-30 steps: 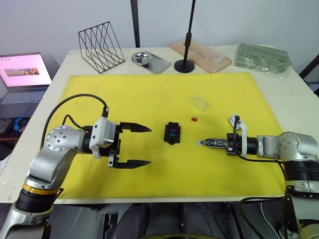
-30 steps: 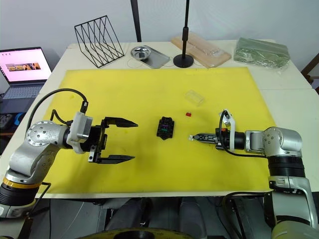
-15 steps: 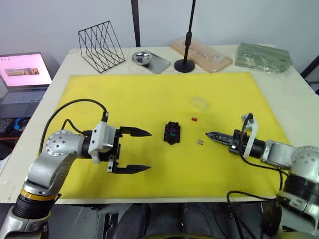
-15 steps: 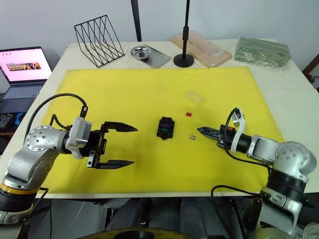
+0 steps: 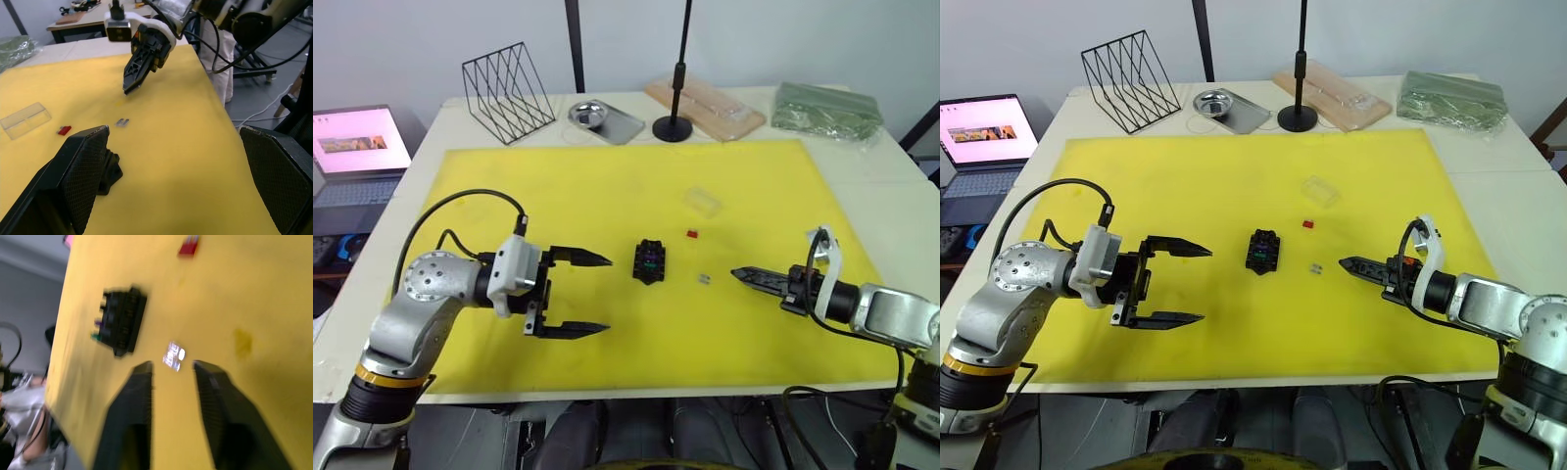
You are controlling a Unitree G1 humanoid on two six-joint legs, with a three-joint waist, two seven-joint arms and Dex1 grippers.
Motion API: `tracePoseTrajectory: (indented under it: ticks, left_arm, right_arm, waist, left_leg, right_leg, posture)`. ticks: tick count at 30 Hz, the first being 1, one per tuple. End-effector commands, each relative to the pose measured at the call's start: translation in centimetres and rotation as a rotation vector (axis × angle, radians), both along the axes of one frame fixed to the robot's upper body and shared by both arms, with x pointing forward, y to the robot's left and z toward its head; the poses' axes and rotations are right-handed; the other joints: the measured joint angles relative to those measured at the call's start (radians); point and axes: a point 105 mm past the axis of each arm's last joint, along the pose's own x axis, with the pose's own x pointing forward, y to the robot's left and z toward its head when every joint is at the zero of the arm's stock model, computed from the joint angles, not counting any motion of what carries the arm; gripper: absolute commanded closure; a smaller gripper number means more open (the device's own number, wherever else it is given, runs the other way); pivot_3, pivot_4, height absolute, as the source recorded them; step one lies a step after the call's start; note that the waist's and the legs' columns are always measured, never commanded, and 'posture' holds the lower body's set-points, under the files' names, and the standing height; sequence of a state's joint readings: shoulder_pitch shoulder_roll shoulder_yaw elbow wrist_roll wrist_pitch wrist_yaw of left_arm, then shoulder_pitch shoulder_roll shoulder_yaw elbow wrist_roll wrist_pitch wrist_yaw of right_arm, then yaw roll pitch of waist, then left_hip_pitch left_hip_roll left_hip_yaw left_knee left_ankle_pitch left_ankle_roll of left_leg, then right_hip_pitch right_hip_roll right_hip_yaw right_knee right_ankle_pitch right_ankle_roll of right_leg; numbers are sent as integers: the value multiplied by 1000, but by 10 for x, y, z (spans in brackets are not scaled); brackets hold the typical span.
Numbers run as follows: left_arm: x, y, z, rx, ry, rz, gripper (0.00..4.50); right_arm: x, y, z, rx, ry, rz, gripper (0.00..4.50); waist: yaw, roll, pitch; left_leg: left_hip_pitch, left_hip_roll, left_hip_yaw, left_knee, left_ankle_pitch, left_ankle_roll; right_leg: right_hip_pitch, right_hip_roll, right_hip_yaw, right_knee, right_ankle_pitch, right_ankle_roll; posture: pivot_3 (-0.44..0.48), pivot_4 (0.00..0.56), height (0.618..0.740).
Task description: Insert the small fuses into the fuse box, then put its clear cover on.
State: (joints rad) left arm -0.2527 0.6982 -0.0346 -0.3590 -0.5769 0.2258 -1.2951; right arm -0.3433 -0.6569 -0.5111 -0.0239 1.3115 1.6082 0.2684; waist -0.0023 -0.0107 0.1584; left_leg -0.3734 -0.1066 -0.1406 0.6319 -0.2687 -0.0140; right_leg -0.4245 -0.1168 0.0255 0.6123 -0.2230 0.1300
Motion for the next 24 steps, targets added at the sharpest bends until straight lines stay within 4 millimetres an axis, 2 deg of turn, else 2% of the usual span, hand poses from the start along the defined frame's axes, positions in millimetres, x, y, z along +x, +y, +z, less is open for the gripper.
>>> tracePoseTrajectory:
  ticks: [1,5,9,24]
  left_arm:
    - [-1,-3,4,-1,-33,-19,0]
    - [-2,-3,4,0,-30,-17,0]
    - [-4,-2,3,1,-28,-7,0]
    - [-6,-2,3,3,-22,7,0]
  right_arm:
    - [6,5,12,44,5,79,2271]
    - [15,12,13,78,56,151,2271]
    - [22,11,4,57,86,171,2271]
    - [37,15,-11,32,75,243,2271]
  waist:
    - [-6,0,0]
    - [-9,0,0]
    - [-8,0,0]
    - [-8,0,0]
  left_leg:
    - [0,0,0,0,0,0]
    - [0,0,0,0,0,0]
    - [-1,0,0,0,0,1]
    - [-1,0,-1,0,0,0]
  right_leg:
    - [0,0,0,0,0,0]
    - [0,0,0,0,0,0]
    - [0,0,0,-1,0,0]
    - [0,0,0,-1,0,0]
  posture:
    - [0,150,740]
    - [0,150,740]
    - [0,150,740]
    - [0,150,740]
